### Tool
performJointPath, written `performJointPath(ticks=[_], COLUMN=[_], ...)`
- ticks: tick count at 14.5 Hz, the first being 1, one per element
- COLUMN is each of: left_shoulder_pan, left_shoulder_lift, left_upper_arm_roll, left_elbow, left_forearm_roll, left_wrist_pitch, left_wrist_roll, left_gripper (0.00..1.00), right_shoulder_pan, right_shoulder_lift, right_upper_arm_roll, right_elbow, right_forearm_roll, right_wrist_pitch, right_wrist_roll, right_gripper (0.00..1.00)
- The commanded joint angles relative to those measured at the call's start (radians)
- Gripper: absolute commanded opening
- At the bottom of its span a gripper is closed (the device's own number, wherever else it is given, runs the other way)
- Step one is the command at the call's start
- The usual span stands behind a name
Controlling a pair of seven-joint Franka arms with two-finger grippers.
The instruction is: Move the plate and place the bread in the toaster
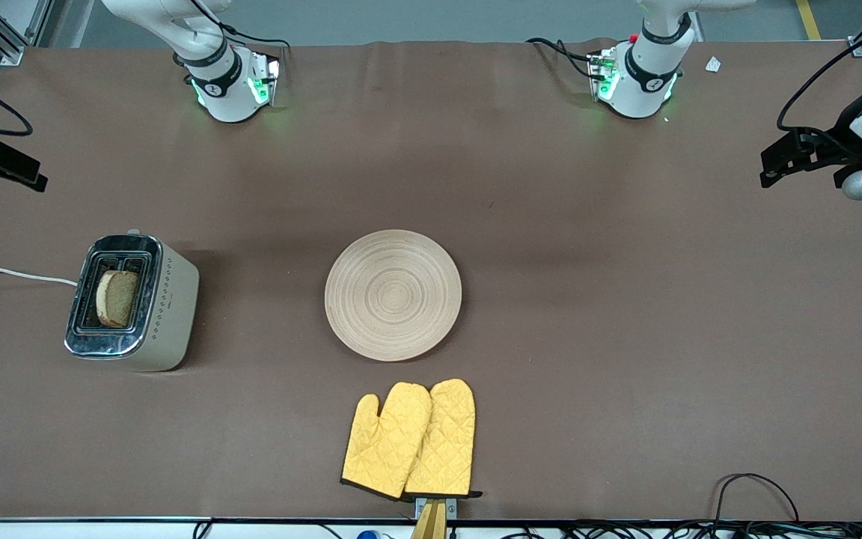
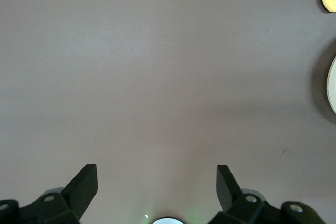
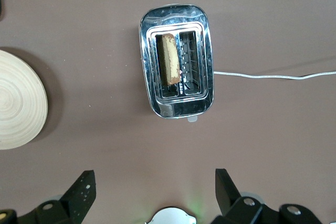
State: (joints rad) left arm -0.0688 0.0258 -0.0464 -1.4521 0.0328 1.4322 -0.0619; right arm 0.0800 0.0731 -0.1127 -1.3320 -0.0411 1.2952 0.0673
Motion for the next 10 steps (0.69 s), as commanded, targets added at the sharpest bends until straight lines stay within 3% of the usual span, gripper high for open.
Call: performJointPath(ticks=[1, 8, 10], left_shoulder_pan=[-0.003, -0.009, -0.011], left_shoulder_lift=[-0.020, 0.000, 0.000], left_upper_arm_roll=[0.000, 0.002, 0.002], left_elbow=[-0.014, 0.013, 0.013], left_forearm_roll=[-0.011, -0.004, -0.004], left_wrist_pitch=[-0.007, -0.007, -0.007], left_wrist_roll=[0.008, 0.008, 0.008], left_gripper=[1.00, 1.00, 1.00], right_shoulder_pan=[-0.080, -0.118, -0.163], right_shoulder_lift=[-0.049, -0.047, -0.049], right_upper_arm_roll=[0.073, 0.110, 0.151], right_elbow=[-0.062, -0.091, -0.093], right_forearm_roll=[0.023, 0.023, 0.023], right_wrist_pitch=[0.001, 0.055, 0.053], right_wrist_roll=[-0.061, -0.075, -0.089], right_gripper=[1.00, 1.00, 1.00])
